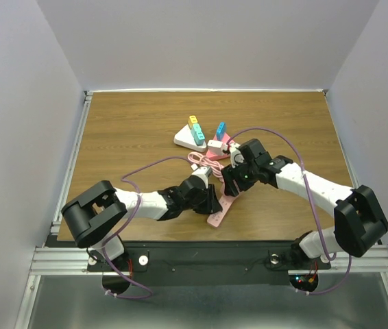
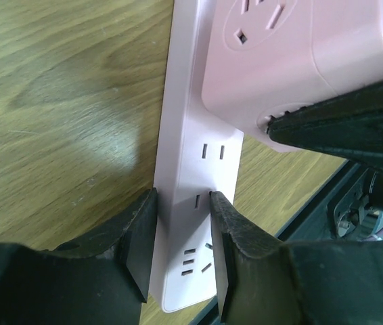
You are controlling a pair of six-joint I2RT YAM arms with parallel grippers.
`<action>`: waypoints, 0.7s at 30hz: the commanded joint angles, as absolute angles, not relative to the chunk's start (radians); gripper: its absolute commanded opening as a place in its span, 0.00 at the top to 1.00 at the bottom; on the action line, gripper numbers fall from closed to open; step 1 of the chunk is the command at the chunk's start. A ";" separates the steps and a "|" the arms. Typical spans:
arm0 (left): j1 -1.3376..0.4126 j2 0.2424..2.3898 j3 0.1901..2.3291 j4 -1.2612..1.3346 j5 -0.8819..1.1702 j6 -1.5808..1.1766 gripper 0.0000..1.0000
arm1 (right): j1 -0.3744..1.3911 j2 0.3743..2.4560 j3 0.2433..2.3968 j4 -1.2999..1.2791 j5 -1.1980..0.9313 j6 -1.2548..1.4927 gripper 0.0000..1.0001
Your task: Insert the plug
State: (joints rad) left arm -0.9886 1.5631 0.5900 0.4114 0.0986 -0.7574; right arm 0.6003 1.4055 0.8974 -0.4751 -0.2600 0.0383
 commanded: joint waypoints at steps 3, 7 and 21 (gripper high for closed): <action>-0.916 1.586 0.523 0.064 -0.075 -0.709 1.00 | 0.626 1.404 0.902 -0.492 -0.219 0.011 1.00; -0.904 1.578 0.525 0.058 -0.072 -0.701 1.00 | 0.635 1.390 0.900 -0.492 -0.195 -0.032 1.00; -0.888 1.592 0.548 0.060 -0.057 -0.675 1.00 | 0.667 1.407 0.890 -0.492 -0.083 -0.098 1.00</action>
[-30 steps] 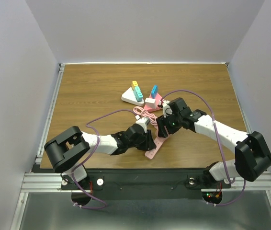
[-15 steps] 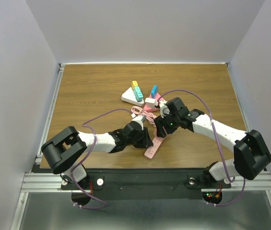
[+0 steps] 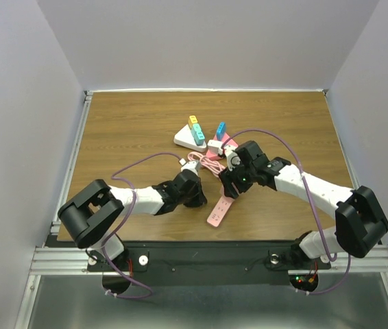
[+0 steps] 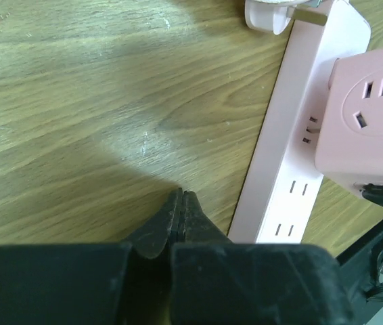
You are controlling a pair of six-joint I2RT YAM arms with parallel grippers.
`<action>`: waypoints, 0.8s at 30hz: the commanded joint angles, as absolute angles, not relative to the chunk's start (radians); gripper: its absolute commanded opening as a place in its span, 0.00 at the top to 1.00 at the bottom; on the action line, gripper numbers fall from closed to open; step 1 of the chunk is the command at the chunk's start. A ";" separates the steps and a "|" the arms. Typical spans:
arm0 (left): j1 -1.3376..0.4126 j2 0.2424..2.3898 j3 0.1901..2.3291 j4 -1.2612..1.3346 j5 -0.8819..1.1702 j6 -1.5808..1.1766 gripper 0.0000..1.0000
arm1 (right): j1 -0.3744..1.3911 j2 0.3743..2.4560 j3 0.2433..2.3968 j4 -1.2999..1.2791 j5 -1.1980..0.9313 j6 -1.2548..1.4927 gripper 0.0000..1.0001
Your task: Insert the plug
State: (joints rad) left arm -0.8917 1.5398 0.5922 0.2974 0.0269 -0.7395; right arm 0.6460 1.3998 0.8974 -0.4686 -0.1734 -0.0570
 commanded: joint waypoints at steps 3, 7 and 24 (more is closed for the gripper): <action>-0.885 1.588 0.551 0.057 -0.058 -0.664 1.00 | 0.672 1.407 0.890 -0.494 -0.074 -0.100 1.00; -0.882 1.566 0.563 0.043 -0.063 -0.654 1.00 | 0.676 1.411 0.885 -0.494 -0.049 -0.107 1.00; -0.968 1.328 0.589 0.069 -0.057 -0.552 0.17 | 0.687 1.470 0.882 -0.495 0.058 -0.120 1.00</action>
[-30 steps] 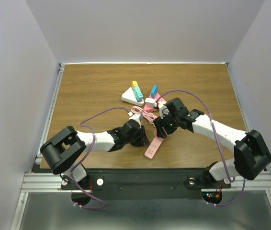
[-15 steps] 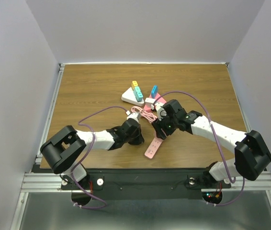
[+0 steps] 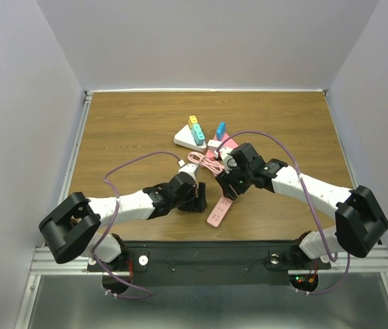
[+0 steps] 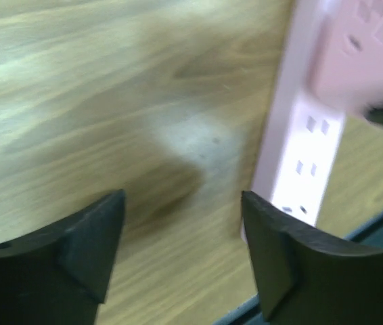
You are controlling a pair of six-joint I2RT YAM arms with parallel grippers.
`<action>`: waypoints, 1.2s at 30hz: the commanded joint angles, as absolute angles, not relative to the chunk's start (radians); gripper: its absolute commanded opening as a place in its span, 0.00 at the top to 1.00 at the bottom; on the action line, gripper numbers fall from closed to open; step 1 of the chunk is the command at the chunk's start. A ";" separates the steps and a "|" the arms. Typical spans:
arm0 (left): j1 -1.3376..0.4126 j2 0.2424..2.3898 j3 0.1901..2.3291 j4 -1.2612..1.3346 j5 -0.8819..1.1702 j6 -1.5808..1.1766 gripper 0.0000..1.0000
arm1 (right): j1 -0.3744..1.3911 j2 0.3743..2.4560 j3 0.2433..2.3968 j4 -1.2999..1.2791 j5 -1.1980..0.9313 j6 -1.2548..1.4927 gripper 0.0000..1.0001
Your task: Insert the plug
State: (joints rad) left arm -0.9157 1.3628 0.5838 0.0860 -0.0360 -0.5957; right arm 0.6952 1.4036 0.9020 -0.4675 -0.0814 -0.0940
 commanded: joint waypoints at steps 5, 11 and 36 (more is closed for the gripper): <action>-1.048 1.353 0.637 0.094 -0.100 -0.555 0.09 | 0.687 1.467 0.885 -0.499 0.052 -0.110 1.00; -1.138 1.428 0.687 0.118 -0.129 -0.548 0.08 | 0.687 1.454 0.887 -0.499 0.049 -0.097 1.00; -1.192 1.621 0.790 0.069 -0.166 -0.495 0.21 | 0.689 1.459 0.896 -0.500 0.017 -0.098 1.00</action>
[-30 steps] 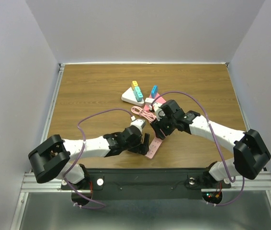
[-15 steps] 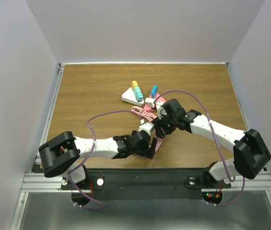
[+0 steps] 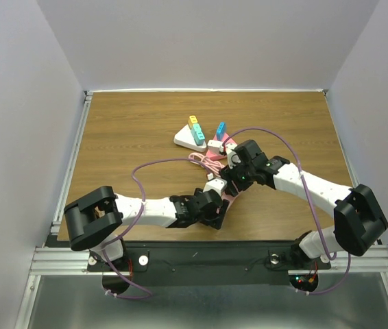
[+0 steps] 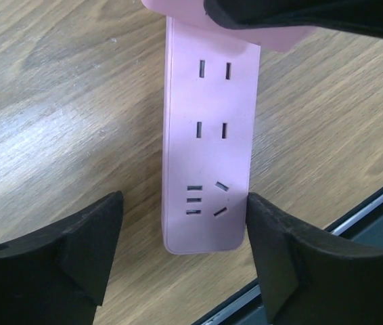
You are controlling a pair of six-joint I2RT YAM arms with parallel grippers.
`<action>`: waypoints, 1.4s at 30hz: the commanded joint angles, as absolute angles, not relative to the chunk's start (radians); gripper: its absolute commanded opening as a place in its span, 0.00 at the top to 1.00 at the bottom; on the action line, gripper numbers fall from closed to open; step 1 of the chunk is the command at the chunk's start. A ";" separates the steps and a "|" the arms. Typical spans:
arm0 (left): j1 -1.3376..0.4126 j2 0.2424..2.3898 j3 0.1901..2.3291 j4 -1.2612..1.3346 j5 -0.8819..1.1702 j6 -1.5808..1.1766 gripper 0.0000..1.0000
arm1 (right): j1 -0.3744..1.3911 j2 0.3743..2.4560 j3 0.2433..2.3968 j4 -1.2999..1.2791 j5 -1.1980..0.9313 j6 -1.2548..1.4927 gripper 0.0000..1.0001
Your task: Insert the plug
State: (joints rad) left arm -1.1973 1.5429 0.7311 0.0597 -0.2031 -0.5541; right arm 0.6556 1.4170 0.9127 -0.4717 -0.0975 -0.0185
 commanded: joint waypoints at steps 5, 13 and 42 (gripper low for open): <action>-1.192 1.649 0.790 0.029 -0.199 -0.503 0.52 | 0.687 1.460 0.899 -0.500 0.005 -0.100 1.00; -1.178 1.637 0.779 -0.032 -0.241 -0.499 1.00 | 0.693 1.457 0.897 -0.499 0.005 -0.110 0.99; -1.045 1.572 0.736 -0.060 -0.097 -0.368 1.00 | 0.796 1.482 0.931 -0.494 0.106 -0.207 1.00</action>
State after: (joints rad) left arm -1.1107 1.5276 0.7258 0.0517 -0.0795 -0.3908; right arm 0.6636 1.4357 0.9272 -0.4530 -0.0513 0.0216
